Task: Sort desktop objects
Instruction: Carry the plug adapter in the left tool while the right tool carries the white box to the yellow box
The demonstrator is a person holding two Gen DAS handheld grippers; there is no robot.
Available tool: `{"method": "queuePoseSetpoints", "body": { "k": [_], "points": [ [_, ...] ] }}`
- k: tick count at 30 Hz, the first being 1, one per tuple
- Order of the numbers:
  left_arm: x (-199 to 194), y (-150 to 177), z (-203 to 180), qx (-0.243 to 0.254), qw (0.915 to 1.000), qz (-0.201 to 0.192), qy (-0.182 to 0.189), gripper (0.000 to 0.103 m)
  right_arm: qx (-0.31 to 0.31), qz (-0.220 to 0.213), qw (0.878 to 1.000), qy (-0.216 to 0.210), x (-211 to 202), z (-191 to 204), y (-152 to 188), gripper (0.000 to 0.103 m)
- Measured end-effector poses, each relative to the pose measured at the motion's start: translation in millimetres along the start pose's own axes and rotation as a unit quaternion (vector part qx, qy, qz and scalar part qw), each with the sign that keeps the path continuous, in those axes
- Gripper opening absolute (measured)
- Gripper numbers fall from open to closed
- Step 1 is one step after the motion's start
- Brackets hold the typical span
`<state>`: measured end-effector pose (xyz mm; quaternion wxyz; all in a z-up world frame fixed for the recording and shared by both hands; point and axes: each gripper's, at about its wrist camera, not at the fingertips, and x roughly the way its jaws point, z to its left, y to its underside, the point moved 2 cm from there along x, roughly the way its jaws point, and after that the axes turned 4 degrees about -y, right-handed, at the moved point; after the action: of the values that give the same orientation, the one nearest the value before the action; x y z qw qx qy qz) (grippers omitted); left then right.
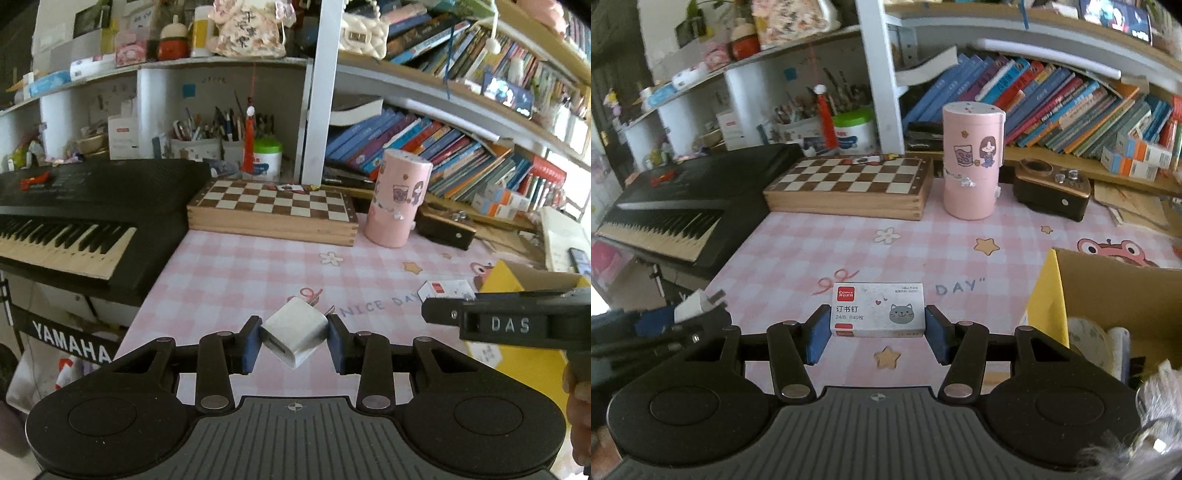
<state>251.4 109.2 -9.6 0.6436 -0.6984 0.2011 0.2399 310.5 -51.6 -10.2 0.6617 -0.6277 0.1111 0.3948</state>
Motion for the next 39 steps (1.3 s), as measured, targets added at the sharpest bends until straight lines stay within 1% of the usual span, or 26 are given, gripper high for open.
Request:
{"method": "queuePoseSetpoints", "body": {
  "k": [6,15,25,32,39],
  "points": [
    [-37,16,8,0.021,0.9997,-0.008,0.013,0.036,-0.015,0.0,1.0,0.001,-36,18,25,0.051],
    [-88,49,27,0.038,0.9988,-0.006,0.03,0.036,0.014,0.023,1.0,0.007,-72,49,75,0.051],
    [-134,90,33,0.07,0.9963,0.005,0.049,0.036,0.033,0.032,0.999,0.017,-114,84,132,0.051],
    [-152,112,22,0.1,0.9914,0.017,0.083,0.036,0.065,0.037,0.996,0.042,-145,90,171,0.051],
    [-157,115,-2,0.128,0.983,0.013,0.131,0.036,0.102,0.027,0.991,0.086,-175,76,189,0.051]
  ]
}}
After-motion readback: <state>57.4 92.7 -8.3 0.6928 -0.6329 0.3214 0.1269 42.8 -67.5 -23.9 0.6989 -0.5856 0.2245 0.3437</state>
